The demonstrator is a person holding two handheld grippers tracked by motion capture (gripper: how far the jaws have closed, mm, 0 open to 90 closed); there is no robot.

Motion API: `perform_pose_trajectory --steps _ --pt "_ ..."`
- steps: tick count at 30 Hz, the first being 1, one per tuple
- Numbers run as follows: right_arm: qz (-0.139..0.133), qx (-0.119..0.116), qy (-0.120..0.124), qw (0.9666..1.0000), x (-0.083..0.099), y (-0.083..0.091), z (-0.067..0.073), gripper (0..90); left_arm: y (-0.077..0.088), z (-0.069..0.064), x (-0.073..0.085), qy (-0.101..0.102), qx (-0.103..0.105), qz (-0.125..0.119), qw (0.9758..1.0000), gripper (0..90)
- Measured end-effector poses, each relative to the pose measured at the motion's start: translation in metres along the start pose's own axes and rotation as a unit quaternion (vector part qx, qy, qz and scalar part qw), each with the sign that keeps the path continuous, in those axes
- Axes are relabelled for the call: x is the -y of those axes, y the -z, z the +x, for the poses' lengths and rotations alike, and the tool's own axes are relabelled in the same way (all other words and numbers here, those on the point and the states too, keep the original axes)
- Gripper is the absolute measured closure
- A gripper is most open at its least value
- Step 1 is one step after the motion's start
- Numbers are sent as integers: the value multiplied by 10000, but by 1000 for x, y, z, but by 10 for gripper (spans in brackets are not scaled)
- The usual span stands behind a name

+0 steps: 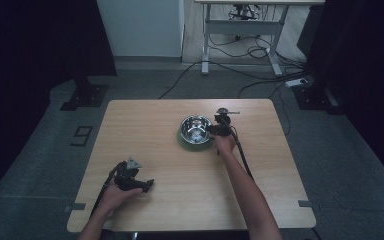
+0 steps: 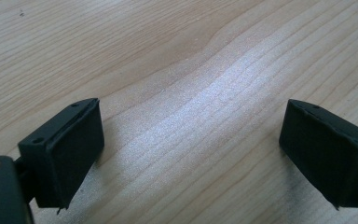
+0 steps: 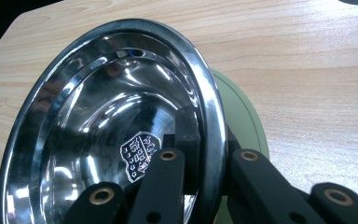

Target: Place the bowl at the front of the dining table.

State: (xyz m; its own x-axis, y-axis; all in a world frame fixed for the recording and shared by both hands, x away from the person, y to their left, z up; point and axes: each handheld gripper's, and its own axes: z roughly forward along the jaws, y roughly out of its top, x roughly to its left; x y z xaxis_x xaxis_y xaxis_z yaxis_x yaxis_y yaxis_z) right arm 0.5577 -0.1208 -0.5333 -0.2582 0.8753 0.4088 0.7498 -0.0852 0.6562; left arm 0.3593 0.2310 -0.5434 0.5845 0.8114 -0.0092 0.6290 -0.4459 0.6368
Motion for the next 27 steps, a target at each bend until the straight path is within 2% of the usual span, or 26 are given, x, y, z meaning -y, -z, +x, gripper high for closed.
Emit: perform_pose_trajectory --steps 5,6,16,17,22,27 --pt "-55 -49 31 10000 0 -1 0 843 0 0 0 0 1 0 10000 64" --pt "-62 -62 55 9999 0 -2 1 811 0 0 0 1 1 0 10000 64" --pt "-43 -117 141 9998 2 -4 0 739 0 0 0 -1 1 -1 10000 64" --pt "-9 -145 168 9998 2 -4 1 699 0 0 0 0 1 -2 10000 64" --pt "3 -104 327 9994 4 -3 3 632 0 0 0 -2 1 -3 10000 64" --pt "-159 -20 409 9990 2 3 3 543 0 0 0 -6 5 -5 10000 64"
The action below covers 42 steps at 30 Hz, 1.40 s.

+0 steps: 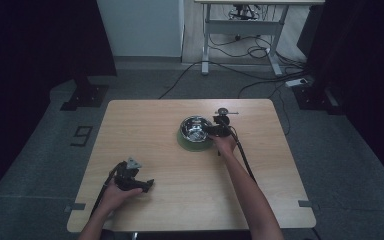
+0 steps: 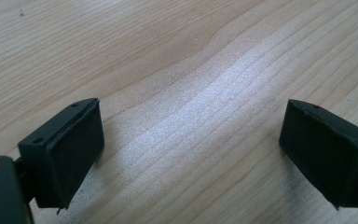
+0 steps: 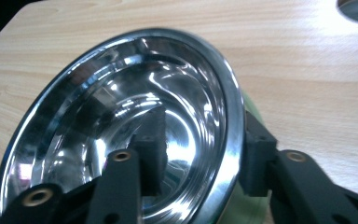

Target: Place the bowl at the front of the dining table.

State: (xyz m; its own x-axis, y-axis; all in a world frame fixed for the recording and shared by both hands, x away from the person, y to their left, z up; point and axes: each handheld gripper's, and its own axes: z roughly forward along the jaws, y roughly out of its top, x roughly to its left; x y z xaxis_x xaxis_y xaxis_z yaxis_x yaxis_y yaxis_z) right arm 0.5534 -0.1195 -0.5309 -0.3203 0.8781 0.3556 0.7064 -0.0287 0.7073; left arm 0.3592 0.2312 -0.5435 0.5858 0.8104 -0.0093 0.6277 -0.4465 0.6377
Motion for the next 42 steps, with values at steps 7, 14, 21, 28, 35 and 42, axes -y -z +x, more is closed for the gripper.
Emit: perform_pose_trajectory --steps 7,14,21,28,35,42 --pt "-187 71 118 9997 -5 15 1 476 0 0 1 4 -2 -25 10000 65" --pt "-197 70 228 9995 -2 28 -3 448 0 -1 1 16 -8 -26 10000 65" --pt "-161 16 421 9990 6 44 -6 440 0 -1 1 15 -14 -24 10000 63" --pt "-48 -97 516 9986 14 62 -8 437 0 -1 1 3 0 -26 10000 63" --pt "-15 -167 567 9983 22 78 -12 437 0 -1 0 5 -5 -20 10000 60" --pt "-20 -148 691 9975 33 98 -16 437 0 -2 1 12 -6 -23 10000 60"
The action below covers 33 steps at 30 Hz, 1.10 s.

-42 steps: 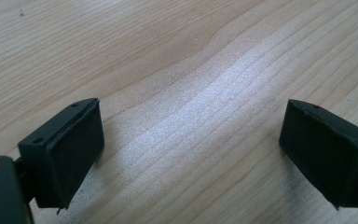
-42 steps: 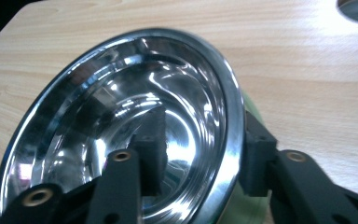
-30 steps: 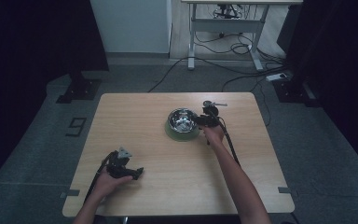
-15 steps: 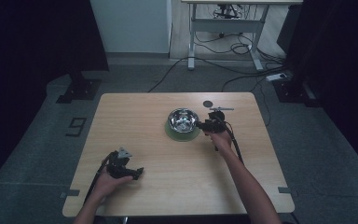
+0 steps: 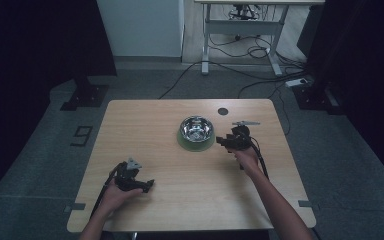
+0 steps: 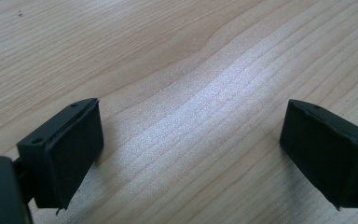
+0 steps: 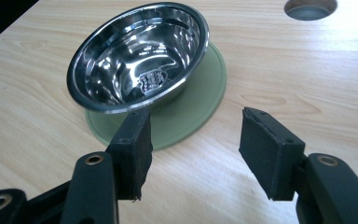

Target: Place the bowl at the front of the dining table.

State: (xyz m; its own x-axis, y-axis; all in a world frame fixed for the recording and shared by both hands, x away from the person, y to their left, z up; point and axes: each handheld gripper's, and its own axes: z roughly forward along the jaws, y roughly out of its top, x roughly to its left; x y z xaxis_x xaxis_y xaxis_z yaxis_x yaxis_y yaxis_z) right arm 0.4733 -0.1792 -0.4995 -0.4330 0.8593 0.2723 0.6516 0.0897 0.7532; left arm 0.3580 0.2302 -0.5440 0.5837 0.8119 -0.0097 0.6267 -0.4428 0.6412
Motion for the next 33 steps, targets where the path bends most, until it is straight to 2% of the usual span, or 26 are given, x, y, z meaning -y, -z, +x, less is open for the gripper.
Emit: perform_pose_trajectory --steps 14,25,33 --pt "44 -7 54 10000 31 44 -12 432 0 0 0 1 -5 -4 10000 60" --pt "100 -23 68 9999 51 66 -17 432 0 0 0 2 -1 -8 10000 60" --pt "240 -82 82 9996 69 78 -20 433 0 0 0 2 -2 -9 10000 60"
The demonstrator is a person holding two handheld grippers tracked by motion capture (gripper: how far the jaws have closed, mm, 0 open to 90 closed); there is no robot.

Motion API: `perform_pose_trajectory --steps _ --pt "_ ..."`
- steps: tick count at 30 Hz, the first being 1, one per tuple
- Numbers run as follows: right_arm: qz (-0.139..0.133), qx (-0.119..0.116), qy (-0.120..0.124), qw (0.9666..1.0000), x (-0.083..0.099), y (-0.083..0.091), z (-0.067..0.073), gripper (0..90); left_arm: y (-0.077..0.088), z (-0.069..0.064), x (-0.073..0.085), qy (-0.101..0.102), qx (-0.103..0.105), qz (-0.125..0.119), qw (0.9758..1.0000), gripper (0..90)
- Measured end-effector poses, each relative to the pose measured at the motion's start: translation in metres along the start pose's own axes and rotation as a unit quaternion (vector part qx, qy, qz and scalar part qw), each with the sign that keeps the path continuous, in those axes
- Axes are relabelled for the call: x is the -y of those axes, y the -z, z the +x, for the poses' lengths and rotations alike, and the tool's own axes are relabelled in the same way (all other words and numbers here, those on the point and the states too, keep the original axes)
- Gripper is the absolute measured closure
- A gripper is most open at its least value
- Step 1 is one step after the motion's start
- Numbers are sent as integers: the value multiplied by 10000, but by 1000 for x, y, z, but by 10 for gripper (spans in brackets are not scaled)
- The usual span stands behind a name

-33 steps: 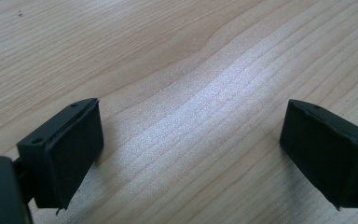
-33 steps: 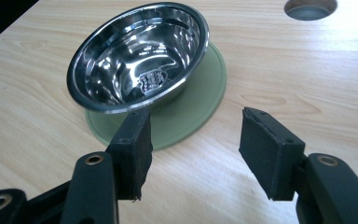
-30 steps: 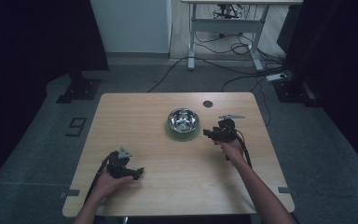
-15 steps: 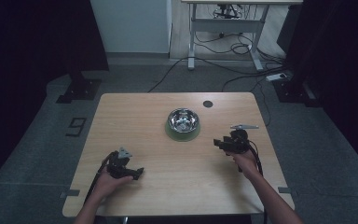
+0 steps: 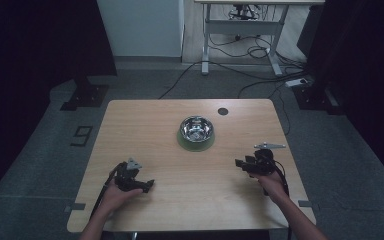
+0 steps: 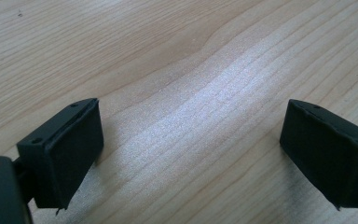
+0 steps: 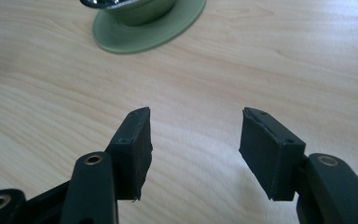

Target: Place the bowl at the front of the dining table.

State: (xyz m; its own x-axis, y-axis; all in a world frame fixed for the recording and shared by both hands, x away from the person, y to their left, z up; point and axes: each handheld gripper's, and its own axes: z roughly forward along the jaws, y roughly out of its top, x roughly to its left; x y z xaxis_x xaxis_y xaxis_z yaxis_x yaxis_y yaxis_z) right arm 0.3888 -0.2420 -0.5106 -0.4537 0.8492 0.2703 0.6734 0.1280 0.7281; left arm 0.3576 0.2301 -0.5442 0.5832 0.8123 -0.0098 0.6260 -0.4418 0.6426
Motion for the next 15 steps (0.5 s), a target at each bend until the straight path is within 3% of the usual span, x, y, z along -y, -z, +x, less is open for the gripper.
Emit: perform_pose_trajectory --steps 8,15 --pt "262 14 78 9996 14 -7 -2 405 0 0 0 -2 1 0 10000 60" --pt "194 63 139 9997 14 -8 -1 388 0 0 0 -4 3 1 10000 60"
